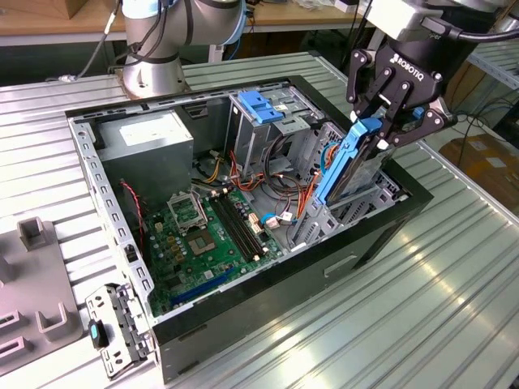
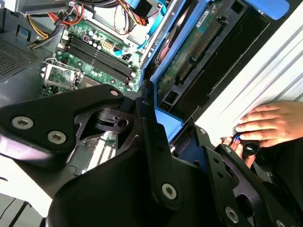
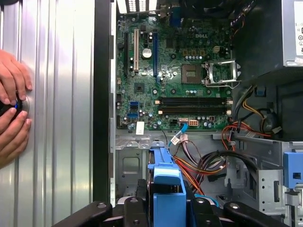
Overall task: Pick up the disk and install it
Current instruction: 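Insert the disk into the insertion slot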
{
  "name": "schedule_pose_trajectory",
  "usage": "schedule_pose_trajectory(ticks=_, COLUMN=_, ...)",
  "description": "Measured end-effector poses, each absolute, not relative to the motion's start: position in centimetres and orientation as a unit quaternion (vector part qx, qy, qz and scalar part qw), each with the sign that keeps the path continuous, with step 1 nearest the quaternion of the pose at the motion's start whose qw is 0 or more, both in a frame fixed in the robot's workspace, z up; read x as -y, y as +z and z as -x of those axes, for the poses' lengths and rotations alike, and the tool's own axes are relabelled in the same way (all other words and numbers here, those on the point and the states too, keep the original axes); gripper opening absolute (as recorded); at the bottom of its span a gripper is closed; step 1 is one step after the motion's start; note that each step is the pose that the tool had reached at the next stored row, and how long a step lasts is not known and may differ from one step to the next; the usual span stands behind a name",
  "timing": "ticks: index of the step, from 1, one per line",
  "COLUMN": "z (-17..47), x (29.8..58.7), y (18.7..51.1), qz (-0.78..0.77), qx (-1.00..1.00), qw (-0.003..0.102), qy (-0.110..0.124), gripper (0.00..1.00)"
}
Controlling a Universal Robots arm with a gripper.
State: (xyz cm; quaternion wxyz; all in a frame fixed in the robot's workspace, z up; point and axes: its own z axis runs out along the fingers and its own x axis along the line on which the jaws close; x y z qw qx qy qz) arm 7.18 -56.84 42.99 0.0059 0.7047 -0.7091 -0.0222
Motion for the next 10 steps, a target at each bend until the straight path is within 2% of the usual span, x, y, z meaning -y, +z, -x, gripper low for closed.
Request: schedule_pose_trajectory(ticks=10, z=-7.18, x=56.88, y=42.55, qz=-0.705, qx=0.709, qw=0.006, qy=-0.023, gripper=0.37)
